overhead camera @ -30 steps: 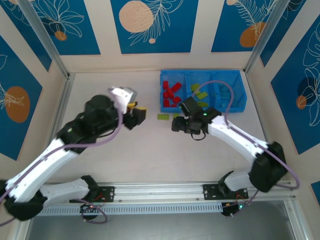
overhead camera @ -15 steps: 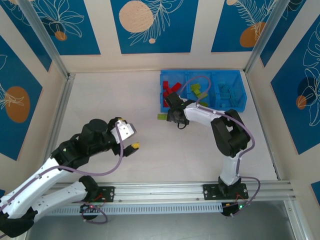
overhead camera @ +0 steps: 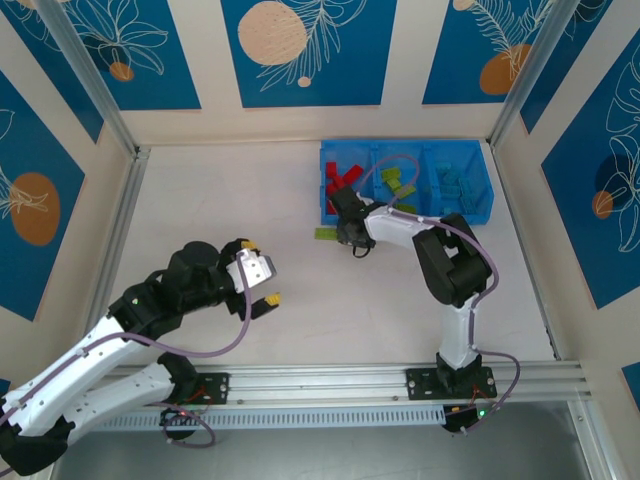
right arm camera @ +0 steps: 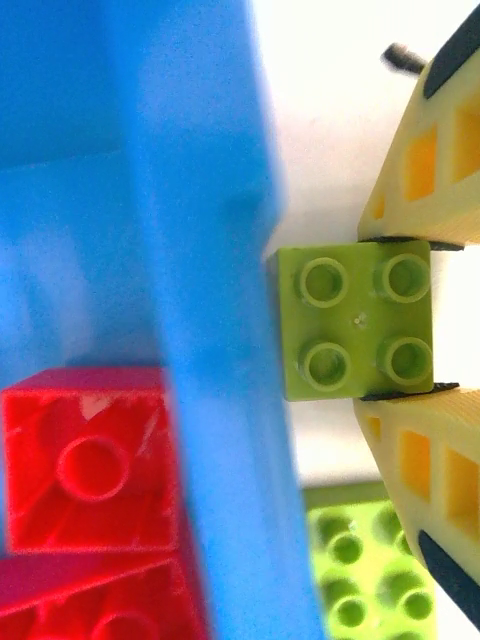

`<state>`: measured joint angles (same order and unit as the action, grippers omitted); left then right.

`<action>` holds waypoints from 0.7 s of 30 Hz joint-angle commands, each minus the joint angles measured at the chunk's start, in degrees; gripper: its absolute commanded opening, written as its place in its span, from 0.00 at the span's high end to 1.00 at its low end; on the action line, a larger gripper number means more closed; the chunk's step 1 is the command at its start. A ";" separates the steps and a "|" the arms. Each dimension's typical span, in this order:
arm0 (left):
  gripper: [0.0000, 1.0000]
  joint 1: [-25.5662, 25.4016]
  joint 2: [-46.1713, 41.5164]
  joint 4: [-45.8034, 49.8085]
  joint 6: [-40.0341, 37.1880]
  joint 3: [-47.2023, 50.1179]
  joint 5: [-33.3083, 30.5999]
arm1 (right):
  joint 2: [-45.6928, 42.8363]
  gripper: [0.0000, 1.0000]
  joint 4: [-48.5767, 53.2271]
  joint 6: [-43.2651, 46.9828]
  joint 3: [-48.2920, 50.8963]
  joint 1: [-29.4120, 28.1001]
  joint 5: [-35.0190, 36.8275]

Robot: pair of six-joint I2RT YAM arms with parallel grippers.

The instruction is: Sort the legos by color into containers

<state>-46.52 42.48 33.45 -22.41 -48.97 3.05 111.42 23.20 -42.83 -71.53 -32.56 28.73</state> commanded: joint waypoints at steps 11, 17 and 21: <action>0.00 1.36 0.11 -1.90 -0.87 0.89 1.96 | -34.11 0.73 3.30 -4.05 18.39 -3.05 4.70; 0.00 2.90 -0.11 -1.89 -0.79 0.89 2.13 | -33.52 0.73 -0.46 3.53 13.33 11.44 -4.54; 0.00 3.17 -0.59 -1.89 -0.83 1.49 1.65 | -22.27 0.73 -0.37 7.09 2.61 19.46 -11.81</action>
<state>-43.97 42.78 32.32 -22.68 -48.23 3.64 83.33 23.83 -39.81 -63.05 -16.21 23.31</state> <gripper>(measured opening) 0.998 0.296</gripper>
